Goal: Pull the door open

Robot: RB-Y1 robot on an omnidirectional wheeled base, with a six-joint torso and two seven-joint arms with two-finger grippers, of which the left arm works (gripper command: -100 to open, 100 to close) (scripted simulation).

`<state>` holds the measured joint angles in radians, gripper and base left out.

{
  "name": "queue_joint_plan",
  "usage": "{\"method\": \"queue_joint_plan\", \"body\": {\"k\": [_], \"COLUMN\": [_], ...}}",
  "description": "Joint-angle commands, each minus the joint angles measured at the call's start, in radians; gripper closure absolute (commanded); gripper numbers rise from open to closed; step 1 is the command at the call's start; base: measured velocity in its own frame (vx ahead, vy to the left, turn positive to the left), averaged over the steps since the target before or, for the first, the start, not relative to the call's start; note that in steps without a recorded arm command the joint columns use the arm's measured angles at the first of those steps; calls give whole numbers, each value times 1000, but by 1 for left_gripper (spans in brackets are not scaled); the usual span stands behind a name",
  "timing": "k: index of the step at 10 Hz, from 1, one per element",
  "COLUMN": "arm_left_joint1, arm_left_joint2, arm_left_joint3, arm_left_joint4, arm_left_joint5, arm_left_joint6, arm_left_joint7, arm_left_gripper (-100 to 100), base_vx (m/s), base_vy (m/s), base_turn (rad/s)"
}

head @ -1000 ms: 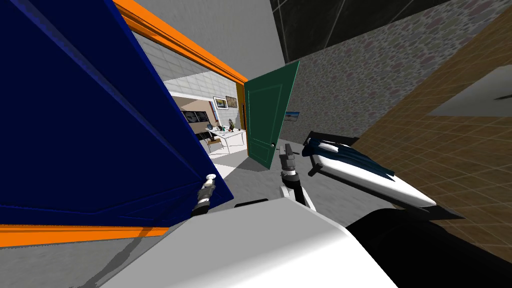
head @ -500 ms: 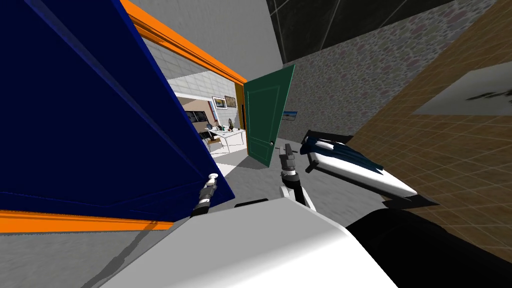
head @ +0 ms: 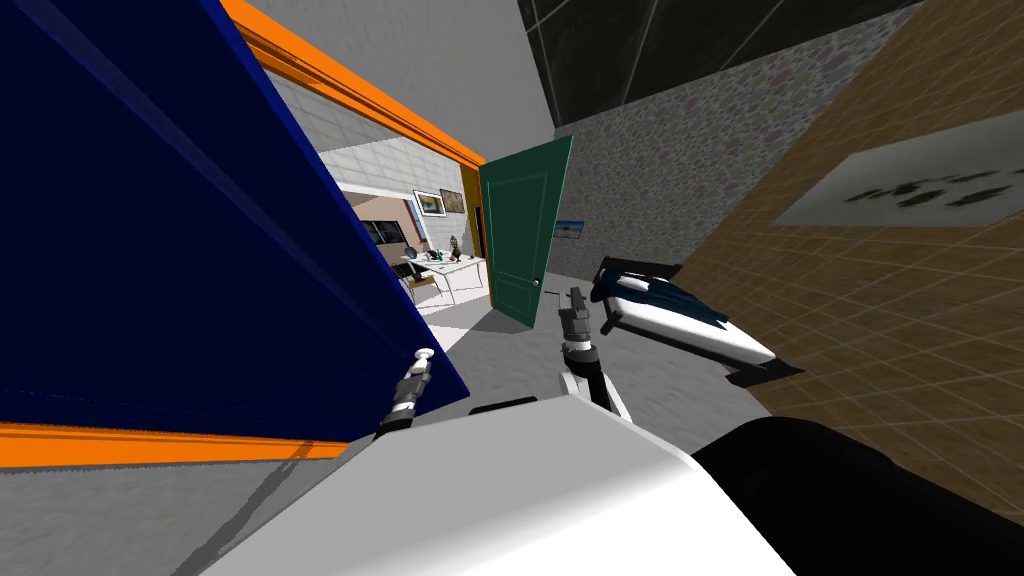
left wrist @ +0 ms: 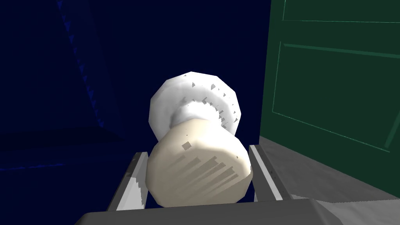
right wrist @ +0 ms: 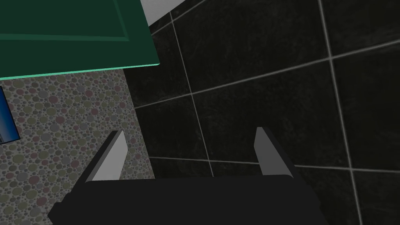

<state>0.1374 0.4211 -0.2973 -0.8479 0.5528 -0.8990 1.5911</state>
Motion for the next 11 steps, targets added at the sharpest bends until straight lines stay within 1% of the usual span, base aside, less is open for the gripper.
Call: {"method": "queue_joint_plan", "body": {"k": [1, 3, 5, 6, 7, 8, 11], "arm_left_joint1": [19, 36, 48, 53, 48, 57, 72], "arm_left_joint2": [18, 47, 70, 78, 70, 80, 102], "arm_left_joint3": [-20, -37, -50, -55, -53, -65, -87], "arm_left_joint4": [1, 8, 14, 16, 18, 24, 36], "arm_left_joint5": [-9, -19, -26, -28, -27, -33, -44], "arm_left_joint6": [-22, -51, -74, -82, -73, -90, -131], "arm_left_joint7": [30, 67, 96, 106, 97, 112, 140], "arm_left_gripper": [100, 100, 100, 100, 100, 100, 100], "base_vx": [-228, -189, -211, -194, -82, -136, -196], "base_vy": [13, 34, 55, 25, 7, 27, 40], "base_turn": [-191, -147, -154, -92, -17, -121, -127]}}
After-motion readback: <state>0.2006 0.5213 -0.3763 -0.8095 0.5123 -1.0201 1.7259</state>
